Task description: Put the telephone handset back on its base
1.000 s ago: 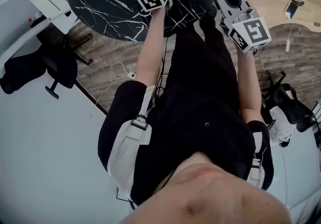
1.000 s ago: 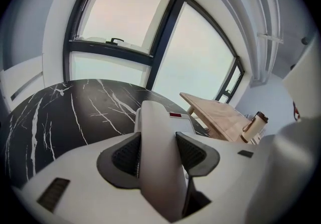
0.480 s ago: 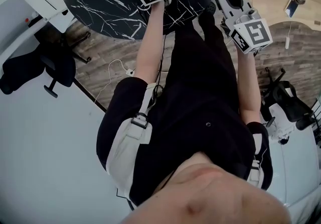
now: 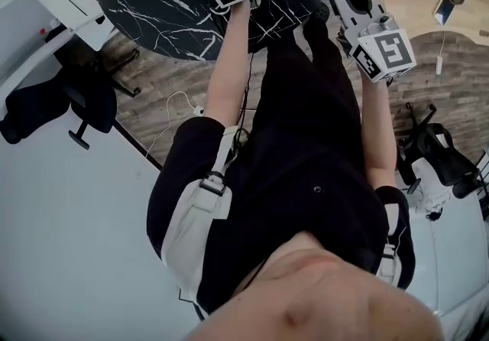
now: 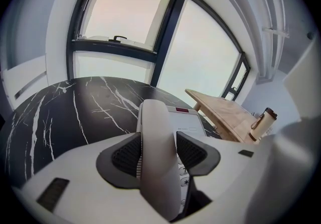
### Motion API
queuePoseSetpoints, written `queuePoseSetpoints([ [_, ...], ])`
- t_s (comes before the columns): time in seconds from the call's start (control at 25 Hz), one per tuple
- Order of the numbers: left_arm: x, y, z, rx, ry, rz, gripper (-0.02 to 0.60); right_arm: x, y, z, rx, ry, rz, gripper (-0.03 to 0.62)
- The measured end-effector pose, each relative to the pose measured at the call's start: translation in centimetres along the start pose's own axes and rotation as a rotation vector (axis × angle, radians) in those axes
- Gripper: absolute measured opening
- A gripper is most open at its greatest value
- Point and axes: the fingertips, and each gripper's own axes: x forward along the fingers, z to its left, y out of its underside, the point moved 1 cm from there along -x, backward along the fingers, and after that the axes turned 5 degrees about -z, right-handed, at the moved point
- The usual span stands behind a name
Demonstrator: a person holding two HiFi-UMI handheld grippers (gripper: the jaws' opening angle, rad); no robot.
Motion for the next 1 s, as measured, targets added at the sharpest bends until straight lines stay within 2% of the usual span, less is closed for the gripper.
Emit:
queuePoseSetpoints([
  [0.52, -0.8, -0.5, 0.0, 0.006, -0.009, -0.015, 0.235, -0.3, -0.4, 0.1, -0.019, -0.014, -0.018, 0.032],
  [1.0, -4.7, -4.5, -0.5, 0.009, 0.001, -0.105, 0.216, 0.3, -3.5, 1.2, -0.035, -0.052, -0.097, 0.031],
])
